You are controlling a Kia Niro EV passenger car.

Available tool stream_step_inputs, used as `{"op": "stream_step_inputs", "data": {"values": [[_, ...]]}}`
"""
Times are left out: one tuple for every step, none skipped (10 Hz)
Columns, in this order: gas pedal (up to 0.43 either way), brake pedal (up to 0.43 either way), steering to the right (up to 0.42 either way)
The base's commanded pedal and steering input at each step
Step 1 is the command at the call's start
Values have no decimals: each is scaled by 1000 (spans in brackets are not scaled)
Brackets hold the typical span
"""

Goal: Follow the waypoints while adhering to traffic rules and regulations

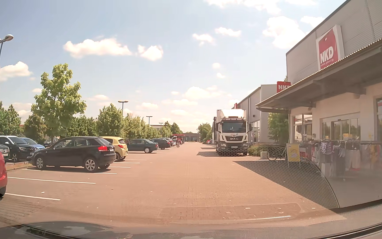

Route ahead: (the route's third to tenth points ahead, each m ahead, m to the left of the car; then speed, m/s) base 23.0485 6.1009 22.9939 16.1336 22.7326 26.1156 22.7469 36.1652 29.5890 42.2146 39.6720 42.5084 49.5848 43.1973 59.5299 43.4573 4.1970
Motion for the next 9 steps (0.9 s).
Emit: {"op": "stream_step_inputs", "data": {"values": [[177, 12, -19], [177, 12, -18], [177, 12, -18], [169, 12, -18], [169, 12, -18], [118, 12, -17], [79, 12, -15], [67, 12, -13], [59, 12, -12]]}}
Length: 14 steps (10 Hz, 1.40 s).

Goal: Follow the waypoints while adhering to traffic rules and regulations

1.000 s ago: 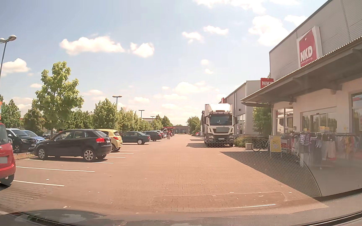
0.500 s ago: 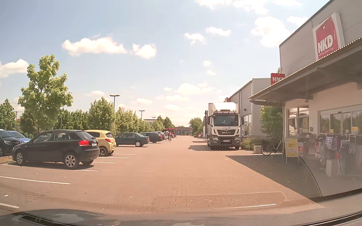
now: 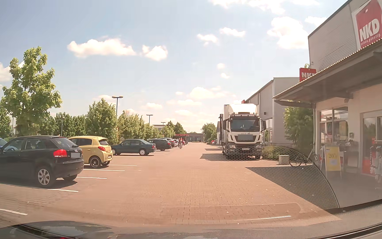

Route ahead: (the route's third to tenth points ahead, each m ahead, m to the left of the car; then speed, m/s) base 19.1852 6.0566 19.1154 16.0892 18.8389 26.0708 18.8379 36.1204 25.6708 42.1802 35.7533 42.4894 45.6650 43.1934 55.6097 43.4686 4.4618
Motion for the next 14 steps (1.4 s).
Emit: {"op": "stream_step_inputs", "data": {"values": [[59, 12, -12], [59, 12, -12], [59, 12, -12], [39, 6, -12], [28, 12, -12], [28, 12, -12], [28, 12, -12], [28, 12, -11], [39, 12, -8], [39, 12, -6], [39, 12, -6], [47, 12, -6], [47, 12, -5], [47, 12, -4]]}}
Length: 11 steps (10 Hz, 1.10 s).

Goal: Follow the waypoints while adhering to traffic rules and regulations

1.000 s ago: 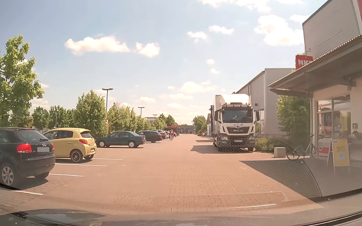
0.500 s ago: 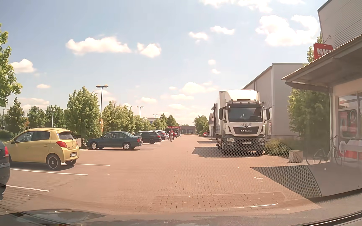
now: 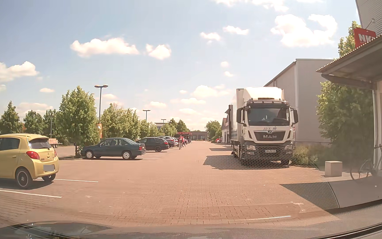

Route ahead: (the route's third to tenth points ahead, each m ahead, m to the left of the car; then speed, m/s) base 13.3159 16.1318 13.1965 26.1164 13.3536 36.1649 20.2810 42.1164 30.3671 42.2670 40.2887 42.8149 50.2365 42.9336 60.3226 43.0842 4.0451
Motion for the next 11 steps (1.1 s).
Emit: {"op": "stream_step_inputs", "data": {"values": [[39, 12, -3], [39, 12, -3], [39, 12, -6], [39, 12, -10], [39, 12, -19], [39, 12, -33], [39, 12, -53], [39, 12, -88], [39, 12, -116], [39, 12, -160], [39, 12, -197]]}}
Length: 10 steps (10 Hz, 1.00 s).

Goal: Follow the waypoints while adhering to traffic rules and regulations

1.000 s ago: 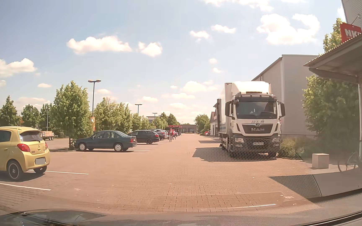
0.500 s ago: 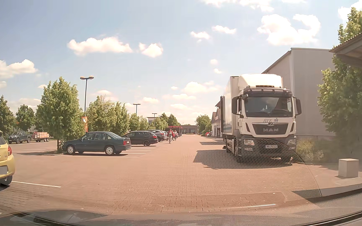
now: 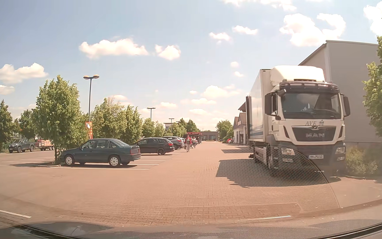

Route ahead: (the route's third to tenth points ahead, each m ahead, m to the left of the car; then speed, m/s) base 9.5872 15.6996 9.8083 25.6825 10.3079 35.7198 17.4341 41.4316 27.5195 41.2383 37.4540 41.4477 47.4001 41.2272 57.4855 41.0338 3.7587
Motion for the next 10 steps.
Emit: {"op": "stream_step_inputs", "data": {"values": [[39, 12, -240], [39, 12, -285], [47, 12, -320], [47, 12, -356], [47, 12, -390], [59, 12, -416], [59, 12, -444], [59, 12, -475], [67, 12, -501], [67, 12, -530]]}}
